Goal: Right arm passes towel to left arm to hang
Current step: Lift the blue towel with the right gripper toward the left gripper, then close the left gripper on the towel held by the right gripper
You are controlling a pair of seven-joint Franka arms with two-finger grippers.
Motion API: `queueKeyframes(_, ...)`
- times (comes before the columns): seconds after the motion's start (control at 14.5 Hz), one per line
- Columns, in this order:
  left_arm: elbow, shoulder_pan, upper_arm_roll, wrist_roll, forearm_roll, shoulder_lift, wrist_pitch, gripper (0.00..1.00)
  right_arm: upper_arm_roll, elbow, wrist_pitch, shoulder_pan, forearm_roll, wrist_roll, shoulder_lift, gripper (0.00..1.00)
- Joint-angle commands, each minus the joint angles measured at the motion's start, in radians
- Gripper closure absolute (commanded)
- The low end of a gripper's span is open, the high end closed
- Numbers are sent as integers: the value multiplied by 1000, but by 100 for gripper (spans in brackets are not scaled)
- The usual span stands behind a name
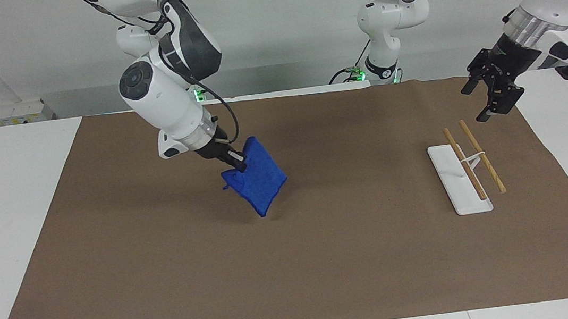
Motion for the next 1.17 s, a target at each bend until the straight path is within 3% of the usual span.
queueKeyframes(0.0, -188, -82, 5, -214, -15, -92, 177, 0, 101, 21, 150, -4, 44, 243, 23, 100)
queueKeyframes(0.14, -280, -129, 5, -263, -41, -135, 272, 0, 159, 37, 274, 33, 44, 421, 42, 100)
queueKeyframes(0.34, -333, -165, 4, -338, -86, -161, 326, 0, 182, 78, 394, 88, 44, 600, 74, 100)
queueKeyframes(0.76, -416, -248, 2, -343, -128, -157, 417, 0, 213, 123, 422, 98, 41, 746, 88, 100)
queueKeyframes(1.1, -417, -289, 2, -335, -210, -148, 461, 0, 231, 159, 425, 111, 36, 790, 109, 100)
